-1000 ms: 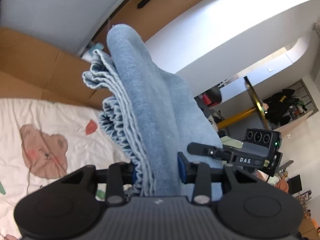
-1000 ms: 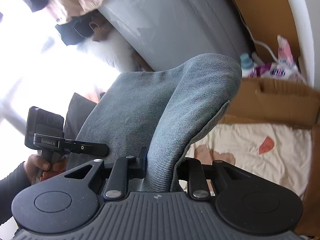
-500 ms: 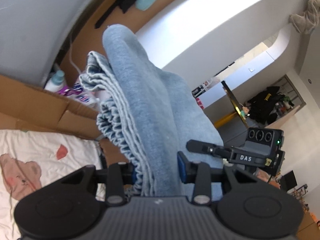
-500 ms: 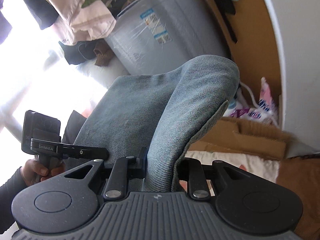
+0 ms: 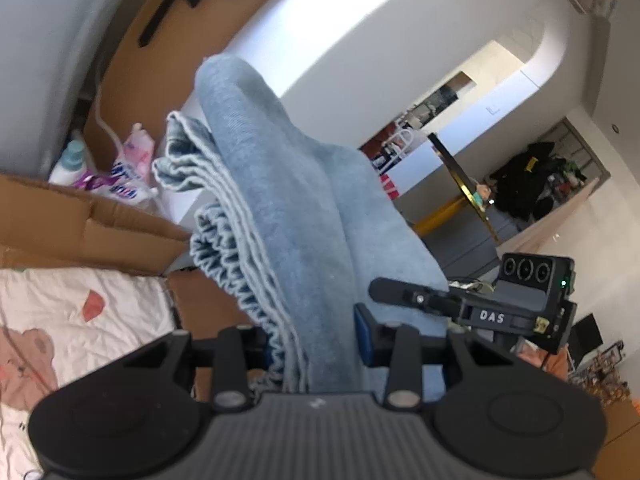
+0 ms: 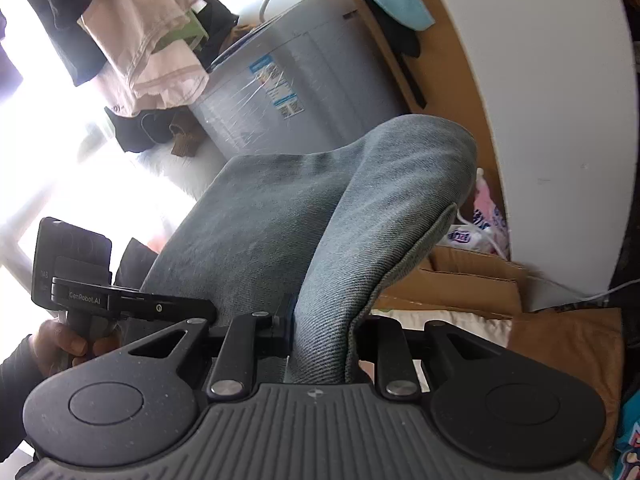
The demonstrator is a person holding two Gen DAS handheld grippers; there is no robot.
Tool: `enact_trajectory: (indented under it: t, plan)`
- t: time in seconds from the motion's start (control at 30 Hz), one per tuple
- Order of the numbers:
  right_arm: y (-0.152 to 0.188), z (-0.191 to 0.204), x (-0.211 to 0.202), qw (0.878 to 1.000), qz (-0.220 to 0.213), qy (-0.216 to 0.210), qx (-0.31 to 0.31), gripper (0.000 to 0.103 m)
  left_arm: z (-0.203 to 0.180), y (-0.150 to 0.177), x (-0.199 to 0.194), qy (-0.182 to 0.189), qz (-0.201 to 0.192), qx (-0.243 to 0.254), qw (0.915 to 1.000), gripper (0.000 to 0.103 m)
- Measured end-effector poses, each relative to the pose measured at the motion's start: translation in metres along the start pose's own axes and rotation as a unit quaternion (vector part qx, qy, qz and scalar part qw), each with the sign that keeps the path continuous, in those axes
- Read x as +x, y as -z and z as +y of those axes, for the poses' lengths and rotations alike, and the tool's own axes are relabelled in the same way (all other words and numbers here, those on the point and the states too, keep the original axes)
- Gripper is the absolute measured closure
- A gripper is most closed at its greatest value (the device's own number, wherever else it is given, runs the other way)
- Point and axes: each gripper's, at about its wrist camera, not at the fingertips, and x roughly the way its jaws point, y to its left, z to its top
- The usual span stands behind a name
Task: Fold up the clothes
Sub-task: 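Carry the held denim bundle with both grippers toward the shelf beside the bed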
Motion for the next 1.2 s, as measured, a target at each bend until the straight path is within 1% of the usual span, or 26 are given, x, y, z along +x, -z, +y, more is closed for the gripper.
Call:
enact_trajectory:
  t: [0.2,0.43,0.6,0.73,0.9,1.07,1.13,1.2]
  plan:
    - [0.006,-0.031,-0.035,1.0,-0.019,0.009,0.0,0.081,-0.019,0.002,0.034,0.017,0.008,0.01,0.9998,0.064]
    - [0.019,-0.077,-0.067,0.999,-0.03,0.023,0.01,0.081,-0.037,0.015,0.078,0.032,0.011,0.002,0.9994,0.064]
    - [0.032,-0.113,-0.079,0.999,-0.031,0.035,0.024,0.081,-0.036,0.02,0.112,0.038,0.021,-0.004,0.999,0.064]
    - [0.047,-0.14,-0.081,0.998,-0.026,0.054,0.03,0.081,-0.022,0.029,0.144,0.046,0.032,-0.01,0.9984,0.064]
    - [0.063,-0.178,-0.074,0.996,-0.02,0.08,0.044,0.081,0.002,0.042,0.189,0.067,0.041,-0.026,0.9966,0.064]
    - [0.074,-0.216,-0.054,0.994,-0.004,0.1,0.045,0.081,0.035,0.053,0.232,0.078,0.045,-0.035,0.9953,0.064]
    - [0.079,-0.233,-0.043,0.993,0.004,0.108,0.053,0.081,0.051,0.057,0.246,0.084,0.047,-0.042,0.9945,0.064]
    - [0.082,-0.246,-0.031,0.992,0.012,0.115,0.049,0.081,0.065,0.062,0.258,0.086,0.047,-0.045,0.9941,0.064]
